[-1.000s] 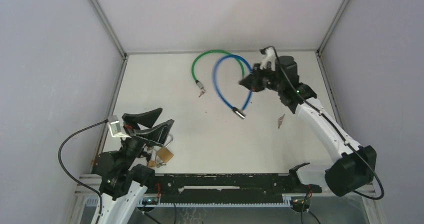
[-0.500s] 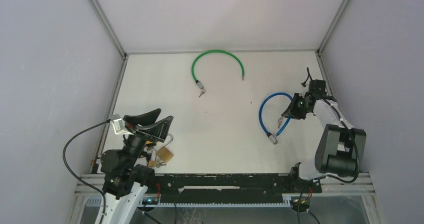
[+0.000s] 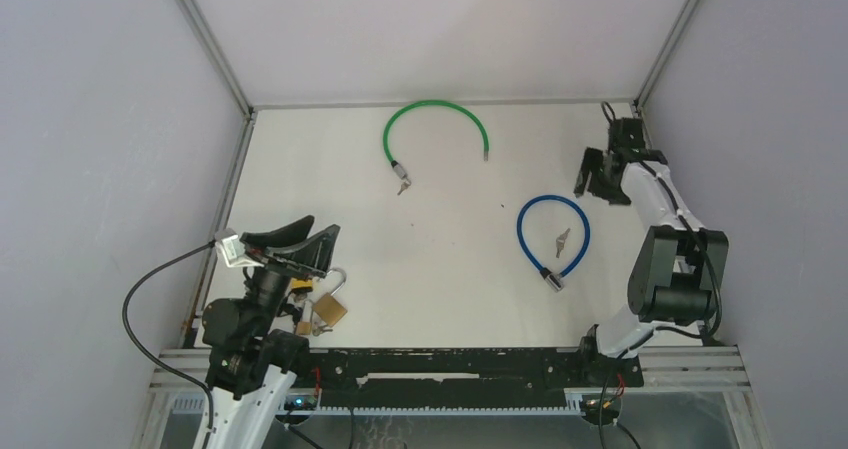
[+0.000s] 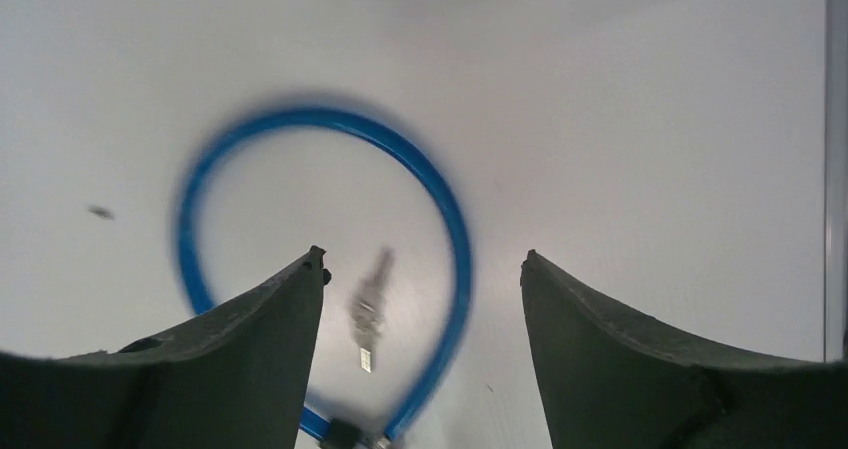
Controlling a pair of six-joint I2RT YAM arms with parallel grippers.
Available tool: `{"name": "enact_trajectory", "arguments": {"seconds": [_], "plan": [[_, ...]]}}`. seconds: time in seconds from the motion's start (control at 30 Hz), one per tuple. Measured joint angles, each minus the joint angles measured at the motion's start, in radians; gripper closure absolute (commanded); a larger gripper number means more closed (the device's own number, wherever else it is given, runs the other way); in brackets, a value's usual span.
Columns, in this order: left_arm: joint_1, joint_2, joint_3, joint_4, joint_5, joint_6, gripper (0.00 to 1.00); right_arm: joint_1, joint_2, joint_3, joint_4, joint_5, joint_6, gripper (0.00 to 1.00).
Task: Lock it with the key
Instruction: Place the lock at the center of the board, then move the lock to the center of the board.
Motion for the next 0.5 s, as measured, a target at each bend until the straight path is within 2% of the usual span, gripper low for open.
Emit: {"name": "enact_trajectory", "arguments": {"seconds": [0.1, 0.2, 0.33, 0.5], "plan": [[0.014, 0.000, 0.000, -0.003, -0.031, -0.013, 0.00, 0.130, -0.007, 0.098, 0.048, 0.065, -0.003, 0.24], [0.029, 0.011, 0.000, -0.003, -0.050, -0.030, 0.01, 0.277, 0.070, 0.257, 0.114, 0.036, 0.006, 0.29], [0.055, 0.045, -0.011, -0.005, -0.069, -0.050, 0.01, 0.398, 0.344, 0.613, 0.148, -0.020, 0.040, 0.30], [0.070, 0.069, -0.013, -0.034, -0.087, -0.050, 0.01, 0.469, 0.802, 1.157, 0.047, -0.008, 0.068, 0.30]]}}
